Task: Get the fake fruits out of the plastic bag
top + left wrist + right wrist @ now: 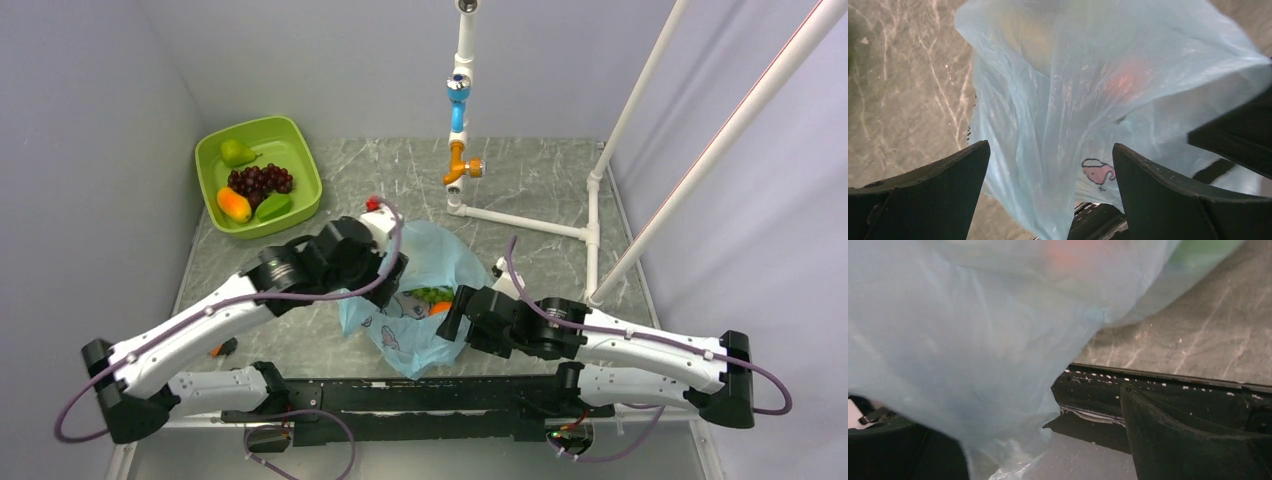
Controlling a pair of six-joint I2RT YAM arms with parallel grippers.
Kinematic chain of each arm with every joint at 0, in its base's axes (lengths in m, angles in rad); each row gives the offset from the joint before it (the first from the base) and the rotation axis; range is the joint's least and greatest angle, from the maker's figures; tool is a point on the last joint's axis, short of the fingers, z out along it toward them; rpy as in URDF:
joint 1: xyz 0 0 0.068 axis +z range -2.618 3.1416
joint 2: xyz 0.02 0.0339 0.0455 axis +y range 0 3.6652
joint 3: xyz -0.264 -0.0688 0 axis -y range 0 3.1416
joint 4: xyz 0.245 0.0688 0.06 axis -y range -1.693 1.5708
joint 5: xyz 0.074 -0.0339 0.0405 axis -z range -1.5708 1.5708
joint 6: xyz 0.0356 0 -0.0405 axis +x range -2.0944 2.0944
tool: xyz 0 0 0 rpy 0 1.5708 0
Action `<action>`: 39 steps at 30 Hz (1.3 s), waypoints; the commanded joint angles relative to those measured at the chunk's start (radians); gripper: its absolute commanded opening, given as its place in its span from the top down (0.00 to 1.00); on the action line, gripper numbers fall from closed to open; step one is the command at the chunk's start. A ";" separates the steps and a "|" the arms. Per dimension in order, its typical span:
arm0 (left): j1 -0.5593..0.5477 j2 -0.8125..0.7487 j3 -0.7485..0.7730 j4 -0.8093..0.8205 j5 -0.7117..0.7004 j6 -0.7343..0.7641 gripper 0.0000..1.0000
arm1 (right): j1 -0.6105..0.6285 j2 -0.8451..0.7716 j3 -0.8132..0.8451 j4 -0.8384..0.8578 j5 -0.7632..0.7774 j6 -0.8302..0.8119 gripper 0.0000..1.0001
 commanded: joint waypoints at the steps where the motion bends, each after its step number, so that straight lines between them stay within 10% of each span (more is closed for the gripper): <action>1: -0.051 0.100 0.012 -0.086 -0.116 0.088 0.01 | 0.055 -0.004 -0.037 0.030 0.013 0.131 0.00; 9: -0.053 0.250 0.017 -0.185 -0.329 0.065 0.04 | 0.170 0.046 -0.153 0.174 0.031 0.094 0.24; 11: 0.018 0.268 0.018 -0.169 -0.342 0.064 0.24 | 0.183 0.034 -0.247 0.225 0.045 0.094 0.57; 15: 0.160 0.307 -0.006 -0.073 -0.337 0.099 0.80 | 0.226 0.035 -0.335 0.213 0.101 0.127 0.78; 18: 0.234 0.344 0.033 -0.056 -0.338 0.099 1.00 | 0.297 0.059 -0.295 0.204 0.162 0.095 0.94; 21: 0.248 0.306 0.058 -0.035 -0.222 0.114 0.96 | 0.320 0.107 -0.228 0.200 0.175 0.008 0.96; 29: 0.249 0.039 0.048 -0.148 0.043 0.094 0.01 | 0.331 0.090 -0.154 0.233 0.228 -0.199 0.34; 39: 0.250 -0.369 -0.017 -0.106 0.471 -0.038 0.08 | 0.330 -0.022 -0.035 0.111 0.342 -0.471 0.01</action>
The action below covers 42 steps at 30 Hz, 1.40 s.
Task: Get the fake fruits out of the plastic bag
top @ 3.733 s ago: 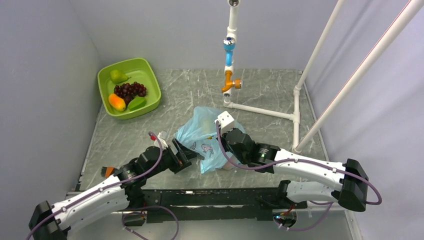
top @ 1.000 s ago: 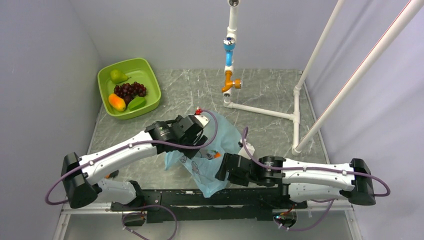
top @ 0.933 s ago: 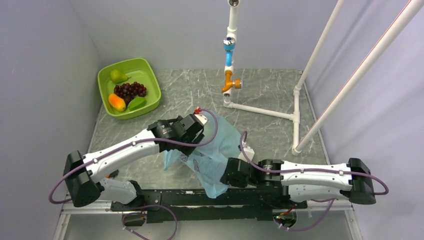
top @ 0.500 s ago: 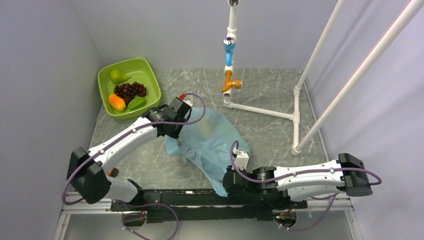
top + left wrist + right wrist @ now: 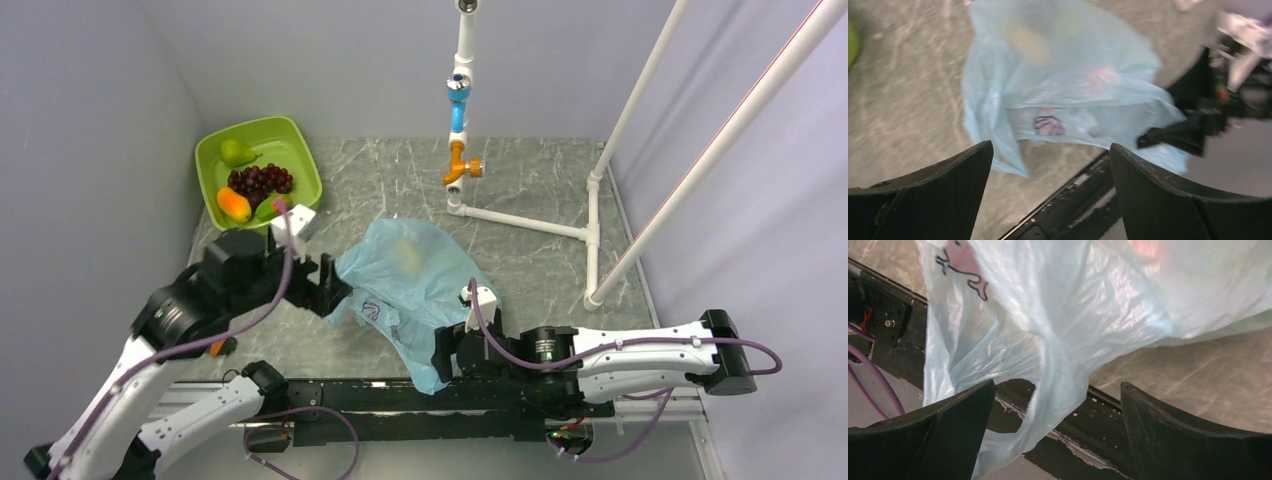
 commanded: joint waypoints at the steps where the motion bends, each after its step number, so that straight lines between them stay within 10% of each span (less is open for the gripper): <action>1: -0.001 -0.169 -0.120 0.133 0.370 -0.128 0.08 | 0.002 -0.012 0.147 -0.071 0.134 -0.256 0.01; 10: -0.072 -0.268 -0.619 0.843 0.412 -0.586 0.18 | -0.189 0.047 0.227 0.156 0.112 -0.712 0.01; 19: -0.449 -0.029 -0.593 0.873 -0.011 -0.495 0.35 | -0.317 0.040 0.142 0.318 -0.173 -0.833 0.01; 29: -0.505 0.027 -0.717 0.988 -0.229 -0.459 0.46 | -0.316 0.047 0.032 0.353 -0.102 -0.823 0.01; 32: -0.505 0.041 -0.749 1.058 -0.290 -0.432 0.45 | -0.317 0.058 0.048 0.323 0.116 -0.697 0.19; 38: -0.505 0.210 -0.678 1.162 -0.236 -0.359 0.54 | -0.318 0.031 0.072 0.390 0.078 -0.637 0.90; 42: -0.497 0.345 -0.587 1.047 -0.359 -0.447 0.76 | -0.316 0.046 0.114 0.392 0.020 -0.642 0.99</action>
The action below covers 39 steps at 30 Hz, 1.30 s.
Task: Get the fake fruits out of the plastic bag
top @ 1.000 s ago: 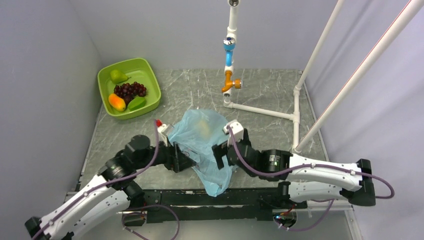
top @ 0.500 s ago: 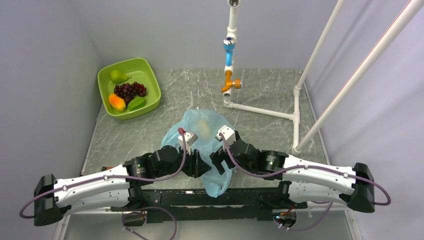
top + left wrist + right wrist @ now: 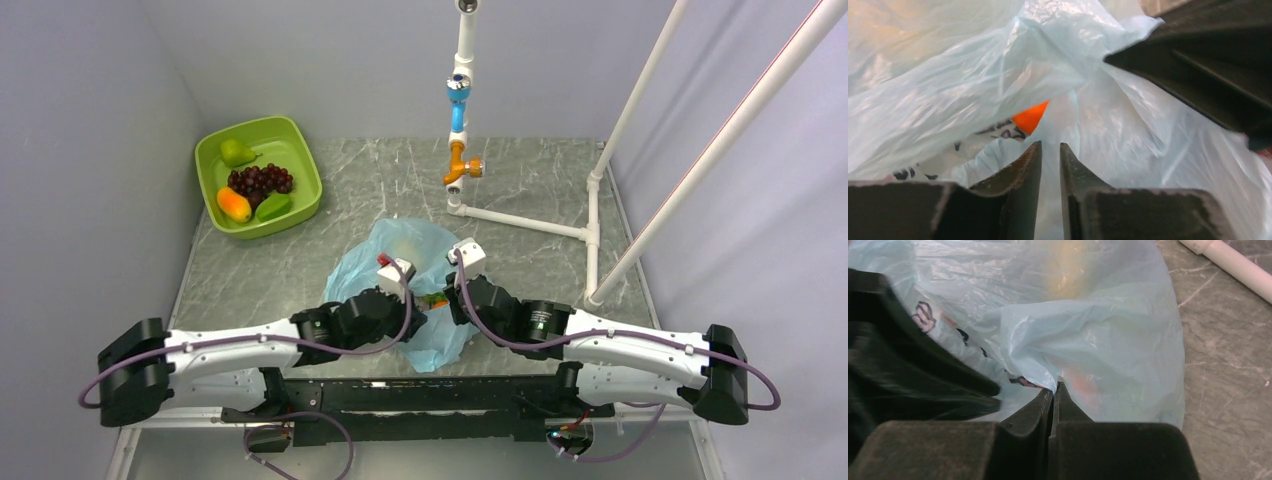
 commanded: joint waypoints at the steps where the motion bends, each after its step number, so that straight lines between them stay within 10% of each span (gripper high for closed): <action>1: 0.013 0.112 0.113 -0.016 -0.112 -0.039 0.71 | 0.001 -0.003 0.069 0.056 -0.017 0.032 1.00; 11: 0.180 0.382 0.353 -0.150 0.105 -0.035 0.65 | 0.000 -0.078 0.046 0.040 -0.015 0.059 1.00; 19: 0.126 0.415 0.221 0.185 0.373 0.012 0.63 | 0.000 -0.089 0.023 -0.003 0.030 0.082 1.00; 28: 0.030 0.444 0.247 0.120 0.217 0.046 0.08 | 0.000 -0.134 -0.002 -0.008 0.024 0.084 1.00; 39: 0.029 0.627 0.347 0.052 0.087 0.085 0.05 | 0.000 -0.161 -0.029 -0.048 0.026 0.110 1.00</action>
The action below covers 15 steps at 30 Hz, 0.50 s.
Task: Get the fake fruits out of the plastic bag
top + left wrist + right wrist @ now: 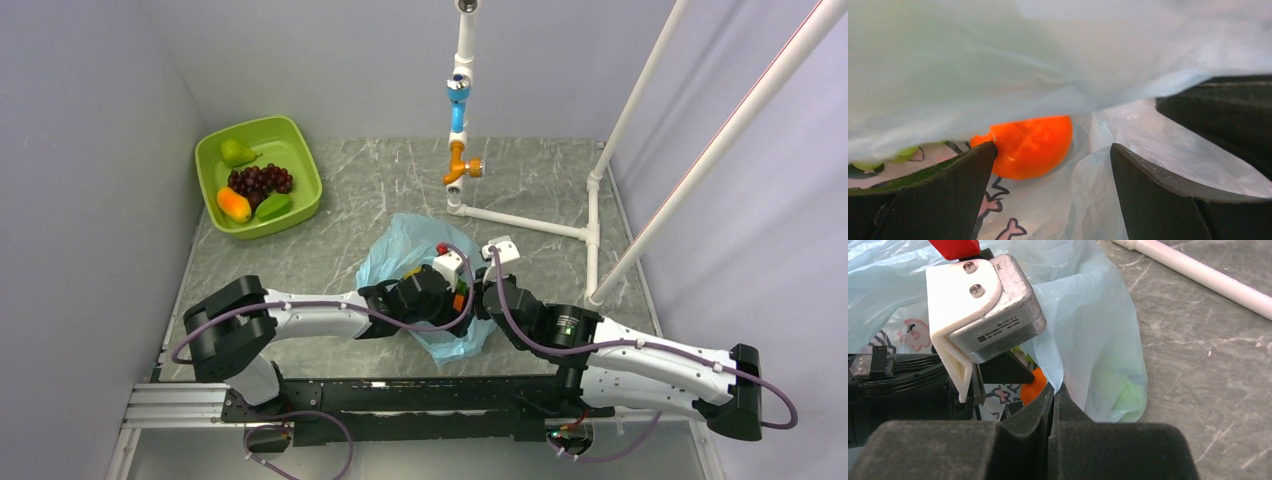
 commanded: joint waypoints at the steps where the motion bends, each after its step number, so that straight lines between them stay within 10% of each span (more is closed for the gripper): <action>1: -0.005 0.115 0.021 -0.002 -0.054 -0.001 0.06 | 0.024 0.002 0.004 0.050 -0.087 0.050 1.00; 15: -0.005 0.095 -0.110 0.095 -0.047 -0.049 0.34 | 0.024 -0.017 -0.029 0.031 -0.042 0.046 1.00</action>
